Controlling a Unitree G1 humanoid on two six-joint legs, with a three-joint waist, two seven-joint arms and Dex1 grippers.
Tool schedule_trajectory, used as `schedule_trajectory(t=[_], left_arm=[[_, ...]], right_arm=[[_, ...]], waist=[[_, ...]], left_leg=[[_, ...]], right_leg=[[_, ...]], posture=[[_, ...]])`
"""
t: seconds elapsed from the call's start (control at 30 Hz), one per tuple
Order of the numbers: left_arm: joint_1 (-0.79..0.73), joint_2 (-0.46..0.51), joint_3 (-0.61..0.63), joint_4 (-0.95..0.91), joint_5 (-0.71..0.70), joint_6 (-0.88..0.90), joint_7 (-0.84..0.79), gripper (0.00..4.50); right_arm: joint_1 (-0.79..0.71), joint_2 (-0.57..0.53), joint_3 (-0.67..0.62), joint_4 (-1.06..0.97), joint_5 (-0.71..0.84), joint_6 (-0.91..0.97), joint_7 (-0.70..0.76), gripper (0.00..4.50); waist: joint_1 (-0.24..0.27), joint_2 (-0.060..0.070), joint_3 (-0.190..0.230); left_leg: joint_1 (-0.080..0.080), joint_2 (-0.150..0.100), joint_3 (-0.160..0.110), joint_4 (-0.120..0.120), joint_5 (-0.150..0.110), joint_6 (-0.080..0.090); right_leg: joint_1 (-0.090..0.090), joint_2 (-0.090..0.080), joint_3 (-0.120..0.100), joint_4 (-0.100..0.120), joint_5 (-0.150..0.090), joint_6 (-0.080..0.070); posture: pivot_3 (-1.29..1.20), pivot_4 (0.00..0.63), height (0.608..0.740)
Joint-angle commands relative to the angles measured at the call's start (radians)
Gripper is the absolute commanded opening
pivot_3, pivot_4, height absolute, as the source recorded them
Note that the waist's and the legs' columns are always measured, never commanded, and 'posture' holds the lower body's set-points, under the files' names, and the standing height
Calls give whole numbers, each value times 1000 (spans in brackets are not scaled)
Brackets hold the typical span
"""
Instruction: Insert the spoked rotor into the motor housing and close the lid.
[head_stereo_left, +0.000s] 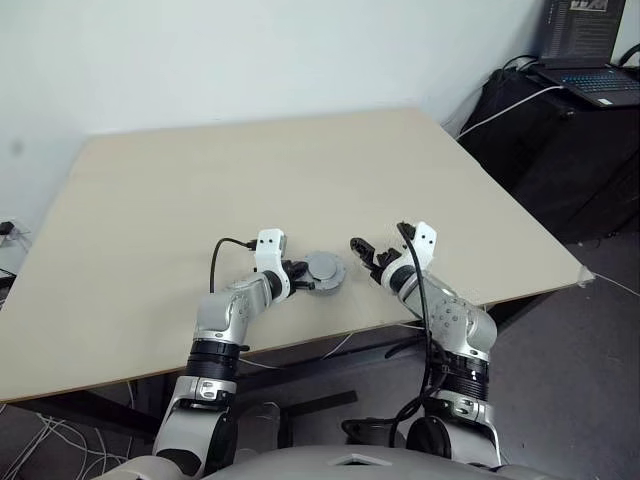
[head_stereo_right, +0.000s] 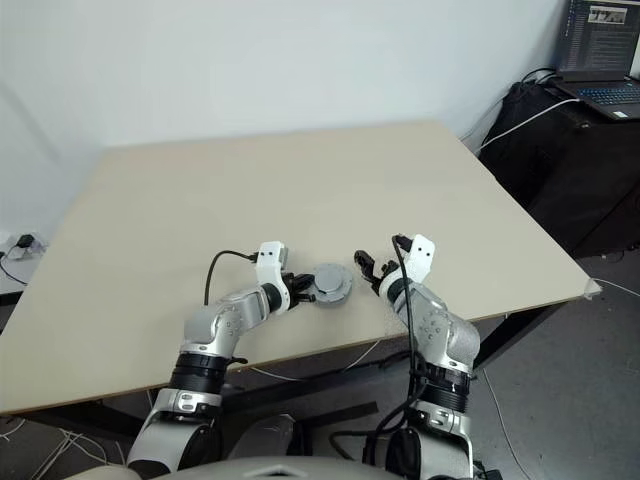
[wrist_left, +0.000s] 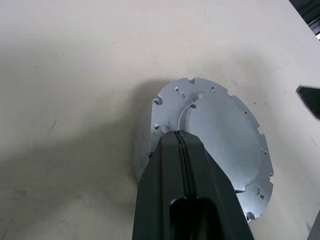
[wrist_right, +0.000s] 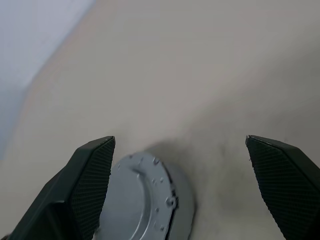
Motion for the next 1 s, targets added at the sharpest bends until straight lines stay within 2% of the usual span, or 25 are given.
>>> schedule_trajectory(t=[0.03, 0.23, 0.67, 1.0], left_arm=[[3, -20, -52, -9, -7, 22, -27, 0], [7, -23, -57, -13, -9, 23, -29, 0], [6, -22, -62, -14, -10, 23, -32, 0], [8, -20, -63, -19, -10, 24, -33, 0]], right_arm=[[91, 57, 30, 2, 84, 54, 43, 4470], [81, 45, -6, 49, 153, 105, 58, 4470], [40, 22, -31, 191, 181, 30, 87, 4470], [21, 43, 4, 217, 247, 80, 132, 4470]], waist=[[0, 0, 0], [2, 0, 0], [2, 0, 0], [2, 0, 0]], left_leg=[[0, 0, 0, 0, 0, 0], [0, 0, 0, 1, 0, 1], [0, -2, 0, 2, 0, 3], [0, -2, 0, 2, -1, 4]], right_leg=[[0, 0, 0, 0, 0, 0], [0, -1, 0, 0, 0, 0], [1, -2, 0, 0, 0, 0], [1, -3, 1, 0, 0, 0]], posture=[[0, 0, 740], [0, 0, 740], [0, 0, 740], [0, 0, 740]])
